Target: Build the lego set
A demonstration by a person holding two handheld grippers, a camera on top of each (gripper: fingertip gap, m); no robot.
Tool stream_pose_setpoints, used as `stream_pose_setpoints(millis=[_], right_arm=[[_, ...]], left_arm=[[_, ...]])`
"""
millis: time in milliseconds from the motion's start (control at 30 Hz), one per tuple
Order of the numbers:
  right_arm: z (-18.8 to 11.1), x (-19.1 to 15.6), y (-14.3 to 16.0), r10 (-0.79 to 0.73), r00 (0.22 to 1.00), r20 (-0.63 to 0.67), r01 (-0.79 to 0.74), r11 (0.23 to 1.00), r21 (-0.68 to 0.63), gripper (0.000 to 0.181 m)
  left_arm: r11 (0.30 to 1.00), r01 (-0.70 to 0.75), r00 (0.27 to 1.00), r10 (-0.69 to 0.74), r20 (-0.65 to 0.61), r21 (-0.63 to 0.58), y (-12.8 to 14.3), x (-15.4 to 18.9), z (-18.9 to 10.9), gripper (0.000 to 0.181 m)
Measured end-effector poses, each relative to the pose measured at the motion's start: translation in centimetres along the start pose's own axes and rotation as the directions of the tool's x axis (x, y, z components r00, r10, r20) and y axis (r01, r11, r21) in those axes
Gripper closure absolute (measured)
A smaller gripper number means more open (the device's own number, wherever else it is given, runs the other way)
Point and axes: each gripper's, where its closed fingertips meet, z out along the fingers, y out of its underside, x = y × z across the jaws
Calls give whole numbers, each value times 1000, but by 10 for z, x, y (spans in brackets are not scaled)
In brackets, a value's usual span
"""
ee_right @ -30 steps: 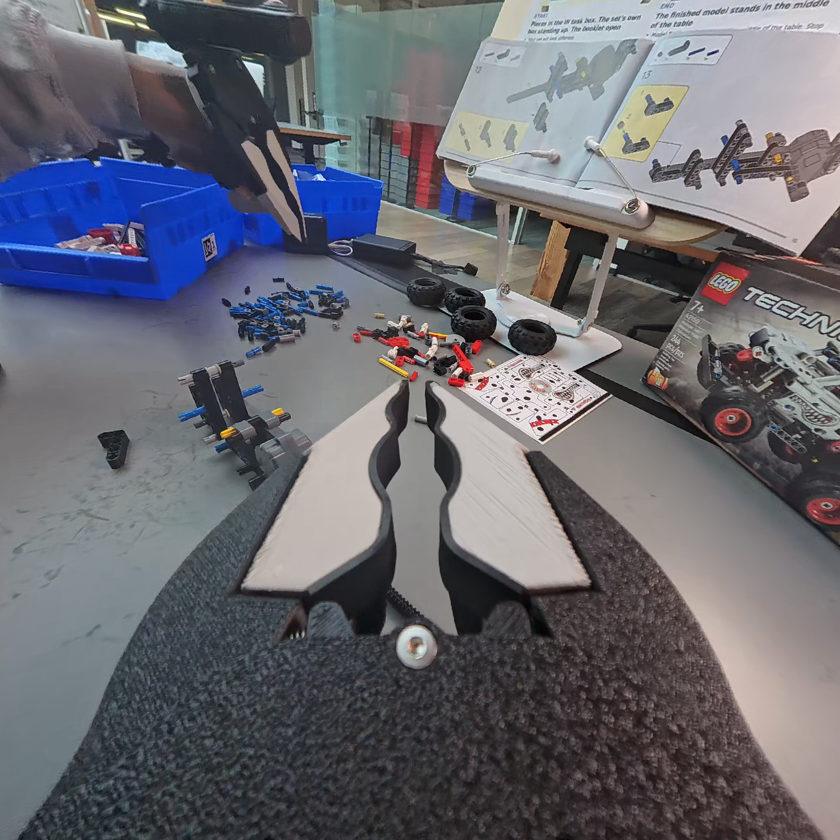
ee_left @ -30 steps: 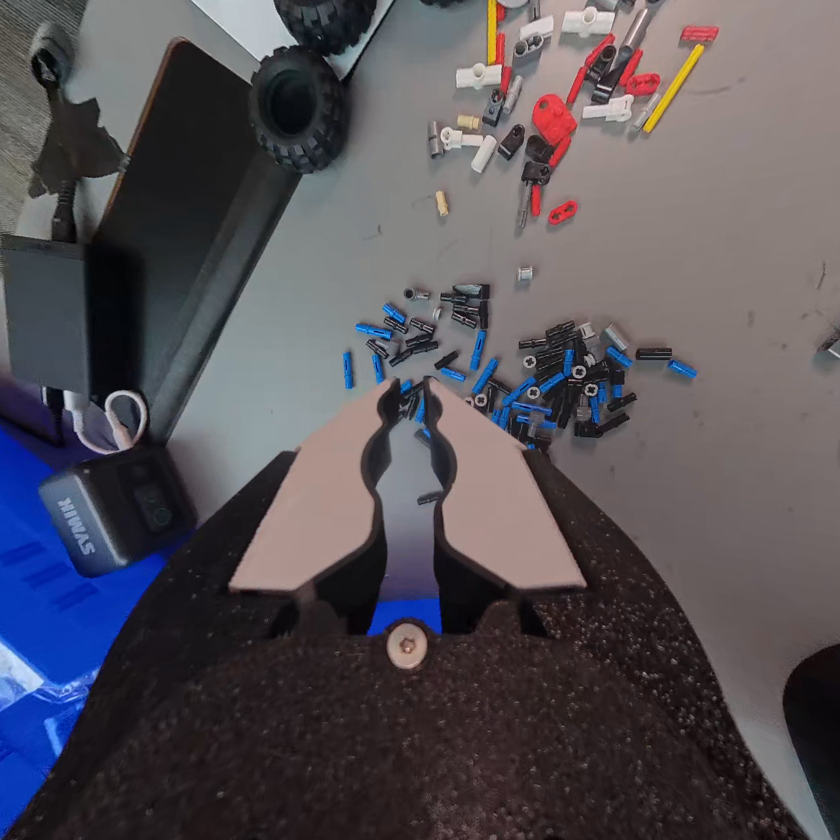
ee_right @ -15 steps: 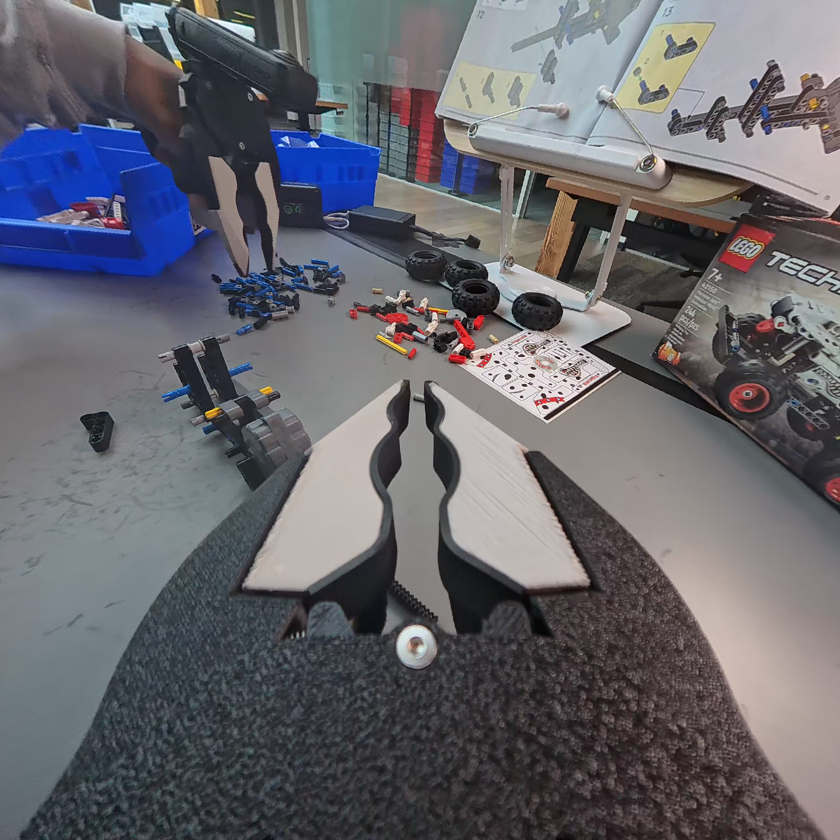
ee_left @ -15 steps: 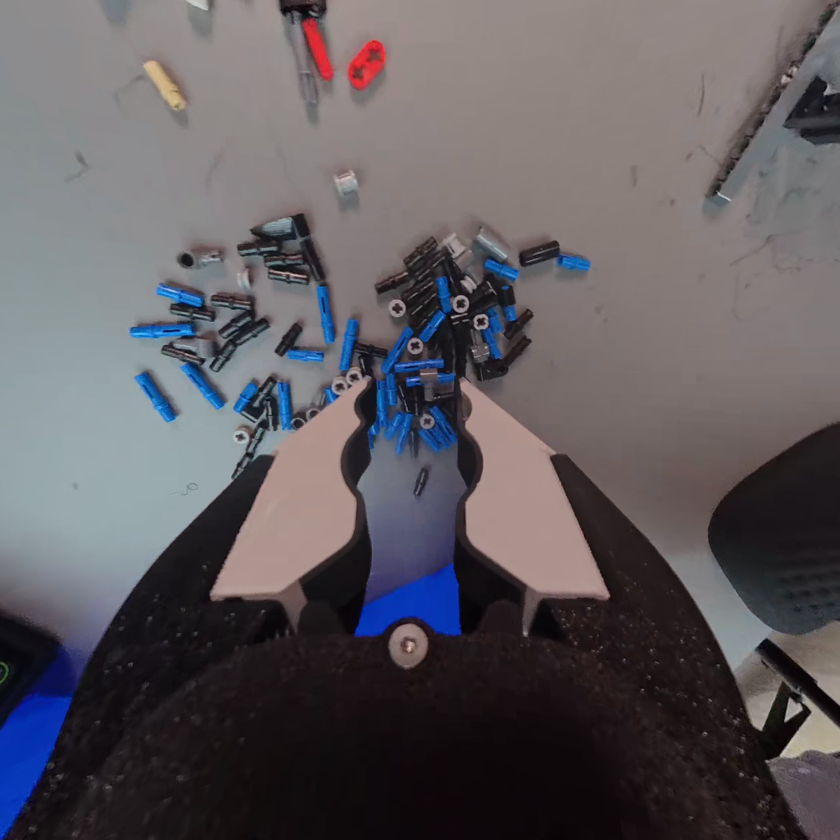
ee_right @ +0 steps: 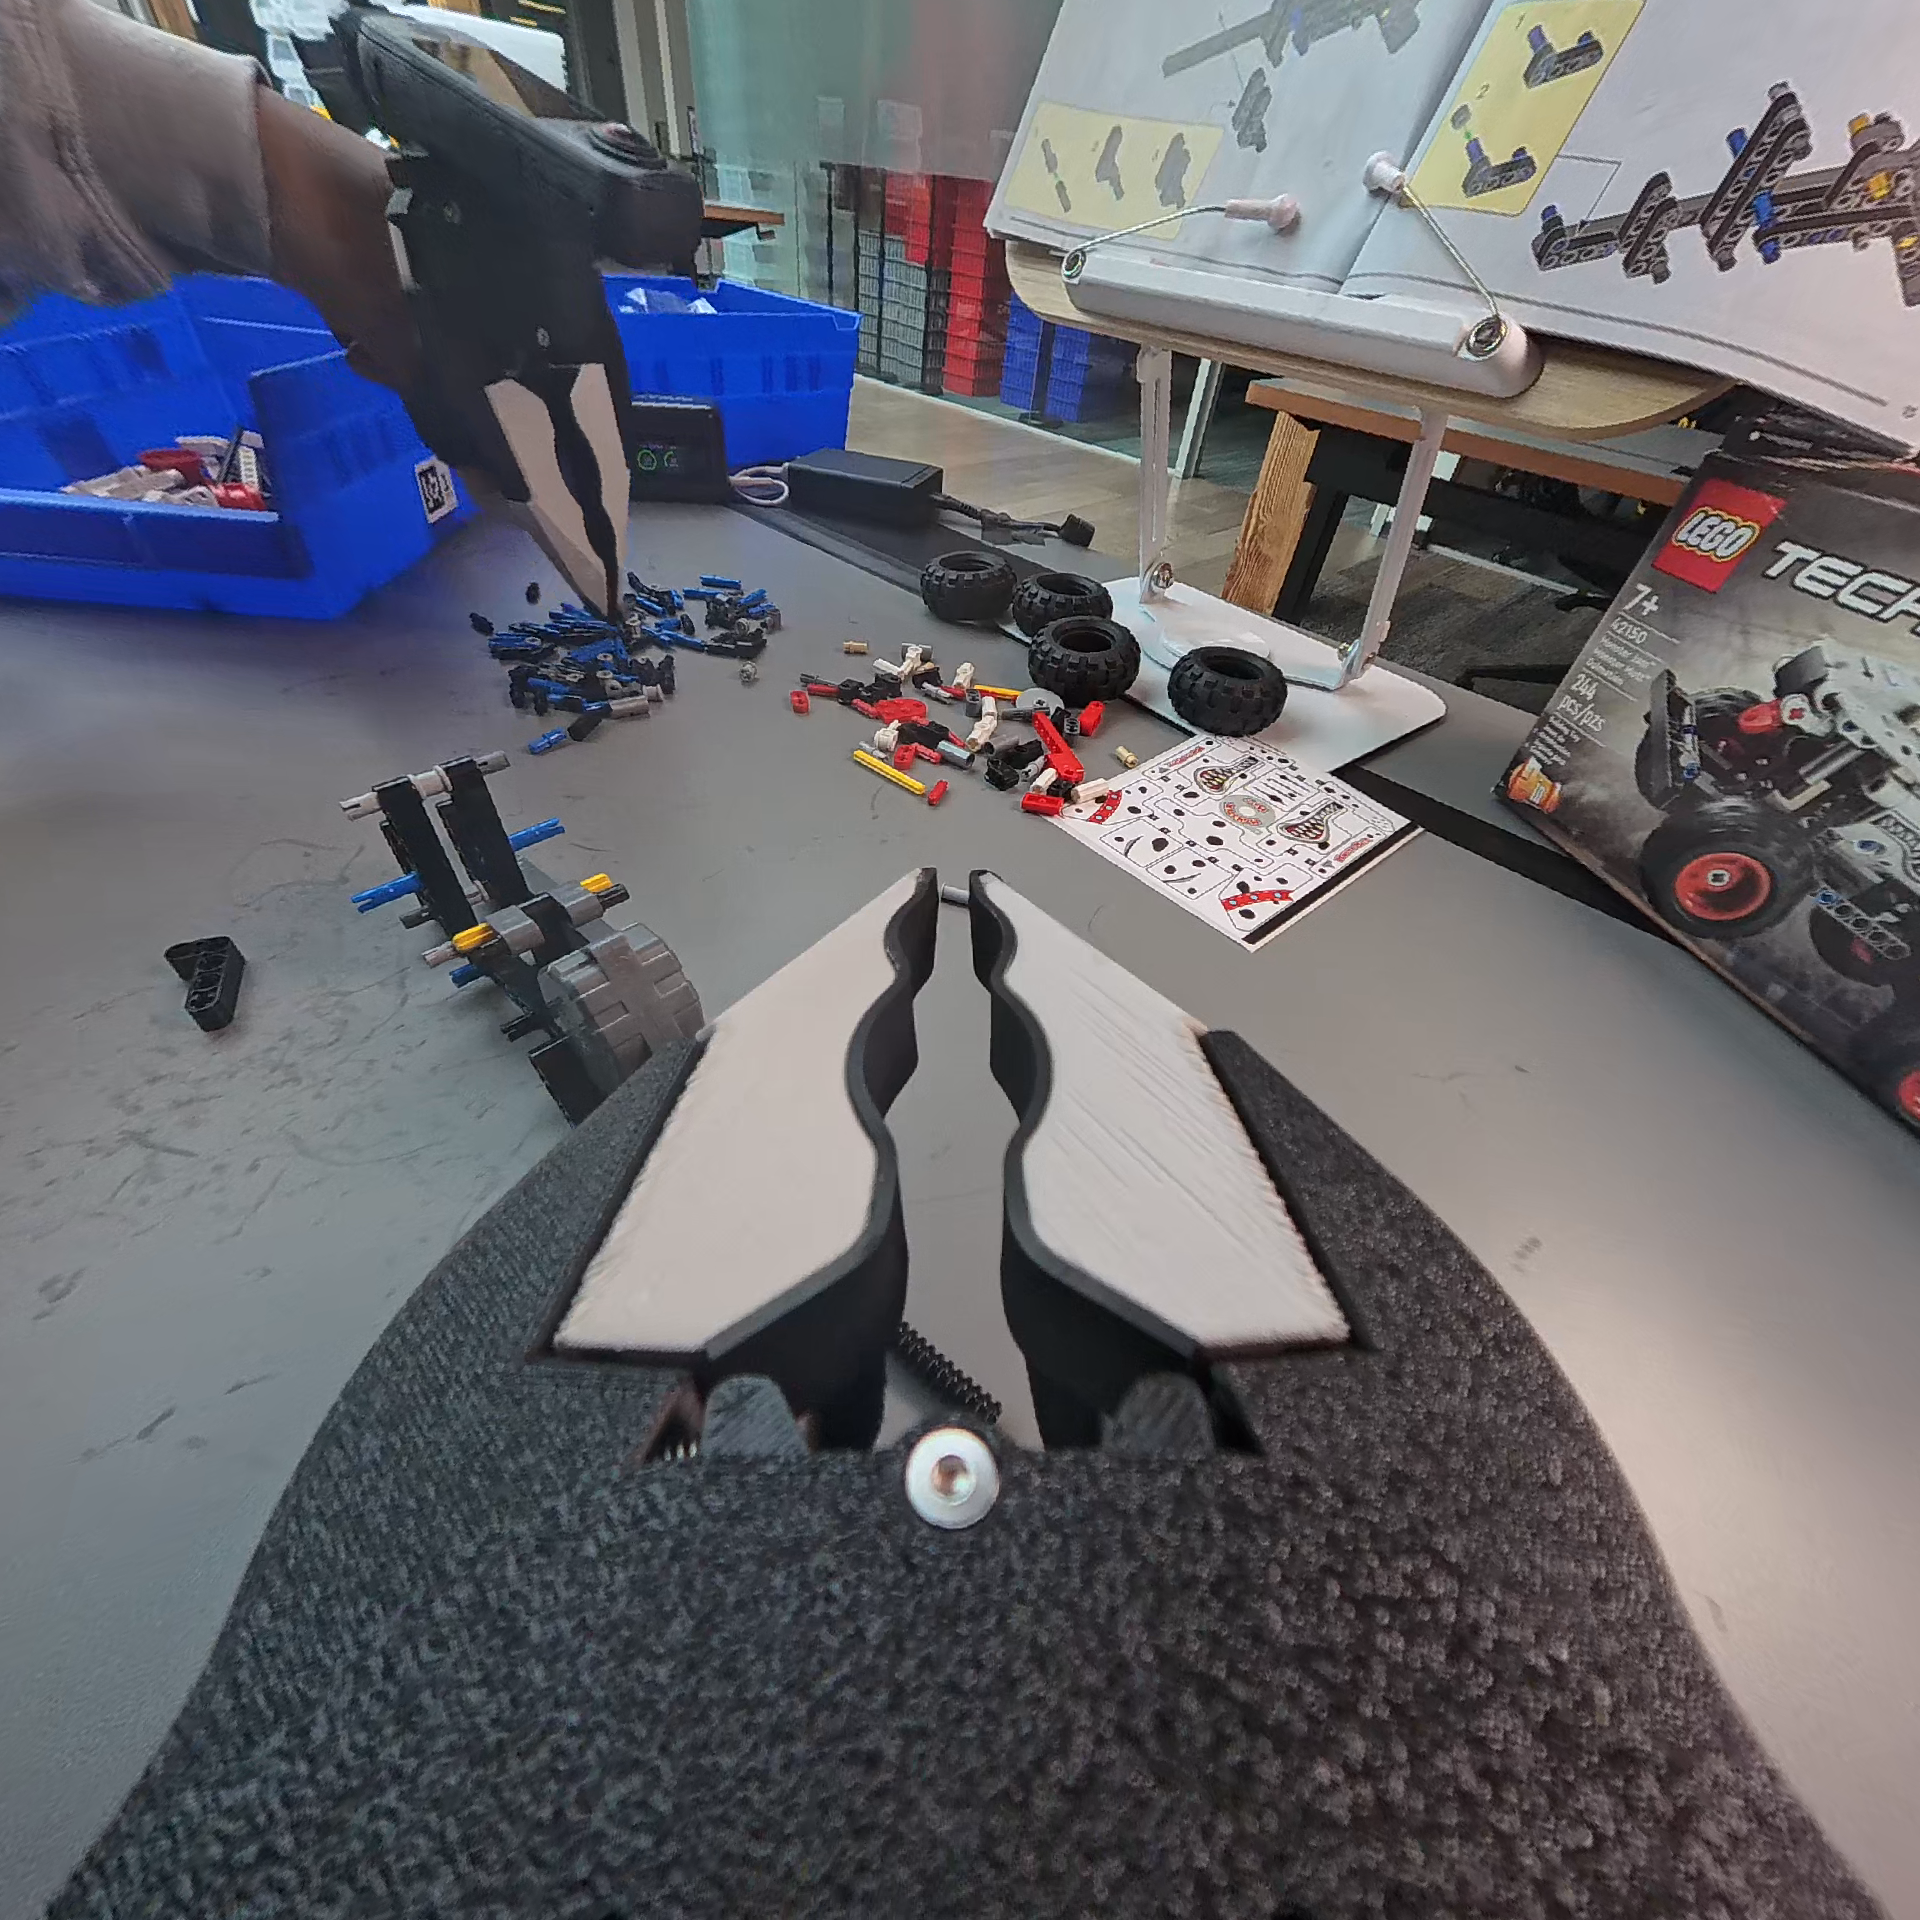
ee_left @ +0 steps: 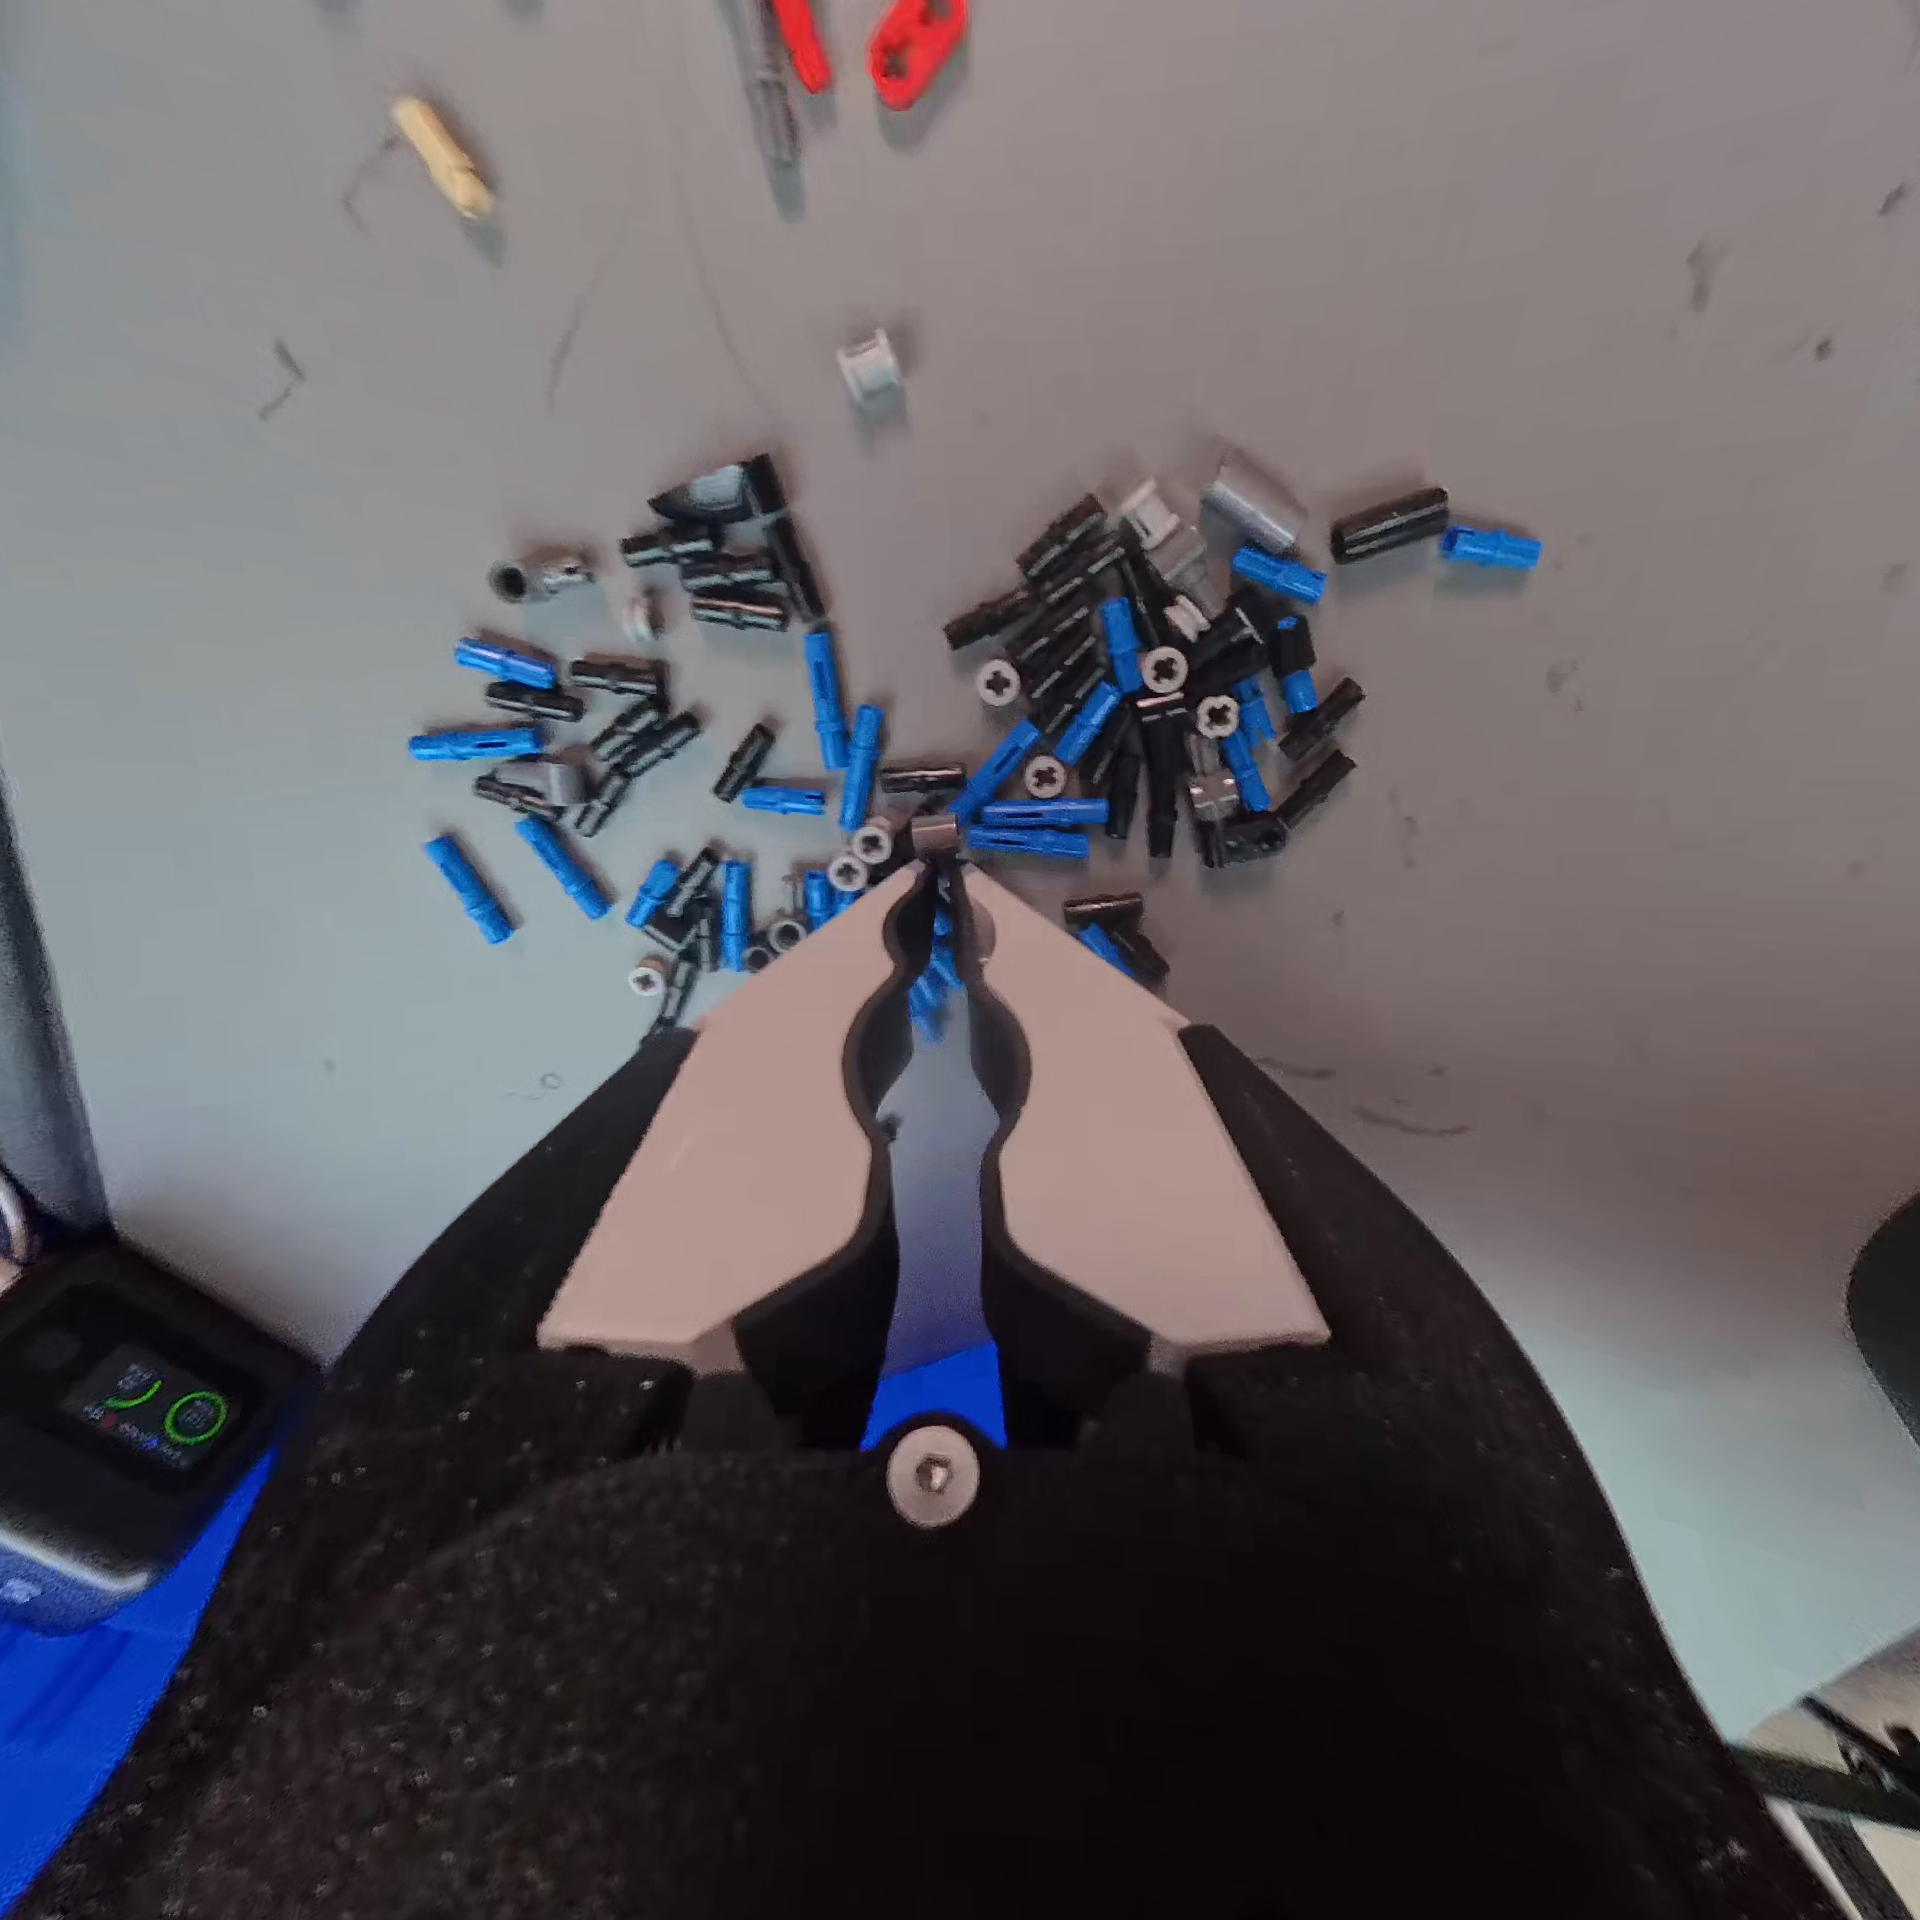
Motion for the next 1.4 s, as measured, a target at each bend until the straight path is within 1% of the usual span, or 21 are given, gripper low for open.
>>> stream_pose_setpoints(millis=[33, 133, 233, 333, 433, 567, 667, 767, 867, 933, 967, 1033, 1100, 1167, 1267, 1333, 1400], right_arm=[[0, 0, 0, 0, 1000, 0, 0, 1000, -1, 175], [0, 0, 0, -1, 1000, 2, 1, 1000, -3, 176], [0, 0, 0, 0, 1000, 3, 0, 1000, -2, 175], [0, 0, 0, 2, 1000, 3, -2, 1000, -3, 175], [0, 0, 1, 4, 1000, 5, -4, 1000, -4, 175], [0, 0, 0, 4, 1000, 7, -3, 1000, -4, 175], [0, 0, 1, 0, 1000, 8, 0, 1000, -6, 176], [0, 0, 1, -4, 1000, 7, 4, 1000, -9, 176], [0, 0, 1, -2, 1000, 9, 2, 1000, -10, 176], [0, 0, 1, -2, 1000, 9, 2, 1000, -9, 175], [0, 0, 1, -2, 1000, 9, 2, 1000, -9, 176], [0, 0, 1, -2, 1000, 9, 2, 1000, -10, 175], [0, 0, 2, -2, 1000, 8, 2, 1000, -10, 175], [0, 0, 1, -1, 1000, 7, 1, 1000, -9, 175], [0, 1, 2, 1, 1000, 7, -1, 1000, -9, 175], [0, 1, 2, 1, 1000, 7, -1, 1000, -10, 175], [0, 1, 2, 0, 1000, 7, 0, 1000, -10, 175]], left_arm=[[999, 22, 999, -23, 34, 25, -3, -8, -3, 175], [993, 72, 992, -82, 100, 93, -9, -25, -13, 174], [986, 89, 993, -99, 70, 143, -14, -22, -20, 164], [984, 43, 999, -47, 22, 176, -24, -2, -23, 161], [979, -59, 996, 70, -49, 197, -35, 31, -21, 161], [976, -159, 981, 173, -87, 146, -36, 62, -12, 160], [972, -220, 973, 225, -59, 88, -33, 68, -4, 156], [961, -273, 962, 273, 3, 33, -28, 62, 2, 153], [964, -266, 964, 267, 9, -5, -20, 55, 3, 150], [962, -269, 962, 271, 25, -43, -13, 49, 4, 155], [960, -272, 961, 275, 40, -61, -10, 45, 5, 160], [965, -257, 963, 260, 69, -58, -9, 36, 4, 173], [975, -219, 970, 221, 101, -30, -11, 26, -1, 174], [985, -173, 976, 168, 139, 18, -15, 14, -9, 169], [992, -83, 969, 58, 241, 95, -19, -15, -29, 167], [992, 12, 957, -48, 286, 124, -15, -34, -41, 164], [987, 103, 949, -134, 285, 121, -5, -45, -45, 157]])
